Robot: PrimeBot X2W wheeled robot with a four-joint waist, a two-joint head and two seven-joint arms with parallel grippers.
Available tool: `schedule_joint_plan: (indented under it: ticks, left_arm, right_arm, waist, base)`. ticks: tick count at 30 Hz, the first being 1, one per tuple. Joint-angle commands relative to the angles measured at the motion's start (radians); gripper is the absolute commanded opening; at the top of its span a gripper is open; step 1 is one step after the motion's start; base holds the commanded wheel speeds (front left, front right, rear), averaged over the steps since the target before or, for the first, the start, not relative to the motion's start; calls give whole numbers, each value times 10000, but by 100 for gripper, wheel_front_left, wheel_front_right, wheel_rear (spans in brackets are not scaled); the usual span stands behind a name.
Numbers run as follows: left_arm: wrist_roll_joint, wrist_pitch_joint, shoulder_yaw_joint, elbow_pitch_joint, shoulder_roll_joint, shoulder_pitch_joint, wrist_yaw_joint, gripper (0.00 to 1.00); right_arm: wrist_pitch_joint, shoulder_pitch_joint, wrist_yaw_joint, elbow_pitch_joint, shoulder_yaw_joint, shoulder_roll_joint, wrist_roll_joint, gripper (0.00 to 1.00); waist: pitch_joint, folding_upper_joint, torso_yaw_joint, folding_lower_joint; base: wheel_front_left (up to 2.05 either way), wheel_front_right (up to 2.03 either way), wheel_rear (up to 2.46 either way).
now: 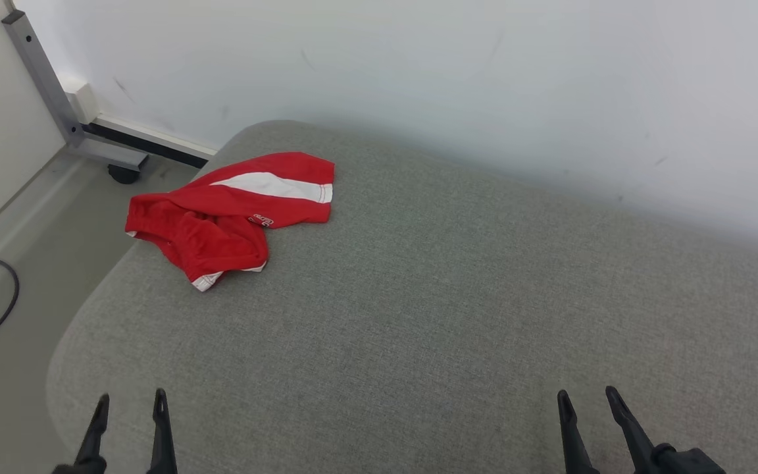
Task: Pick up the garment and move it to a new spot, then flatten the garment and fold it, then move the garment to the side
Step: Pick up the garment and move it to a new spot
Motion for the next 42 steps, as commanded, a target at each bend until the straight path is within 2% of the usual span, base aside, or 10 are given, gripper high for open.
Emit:
schedule_joint_plan:
  ticks: [1, 9, 16, 22, 28, 35, 42]
  left_arm:
    - [-97, -26, 55, 91, 11, -457, 4, 100]
    - [-266, -24, 302, 797, 613, -2428, -83, 100]
    - [-883, -26, 732, 1730, 1312, -4702, -144, 100]
    - [-1418, 102, 829, 2972, 2244, -6640, -153, 100]
    - [-1810, 597, 710, 4243, 3269, -7976, -171, 100]
    - [-2357, 1452, 421, 5727, 4190, -8774, -161, 100]
    - [-2555, 2328, 145, 6855, 4563, -8877, -163, 100]
  right_arm:
    - [-9, -183, -24, -37, 50, 14, -135, 100]
    - [-9, -945, -24, -181, 371, 6, -411, 100]
    - [-9, -1981, -24, -333, 592, 2, -498, 100]
    - [-9, -2784, -24, -440, 735, 8, -344, 100]
    - [-9, -3265, -24, -461, 868, 7, -150, 100]
    - [-8, -3505, -24, -511, 929, 11, 1, 100]
    - [-8, -3504, -24, -533, 957, 13, 44, 100]
  waist:
    - [262, 0, -228, 0]
    - [1217, 0, -1245, 0]
    - [2632, 0, -2439, 0]
    - [3795, 0, -3314, 0]
    - [4388, 0, -4051, 0]
    - [4667, 0, -4547, 0]
    - [4715, 0, -4670, 0]
  base:
    - [0, 0, 0]
    - [0, 0, 0]
    - [0, 0, 0]
    - [0, 0, 0]
    - [0, 0, 0]
    - [0, 0, 0]
    - [0, 0, 0]
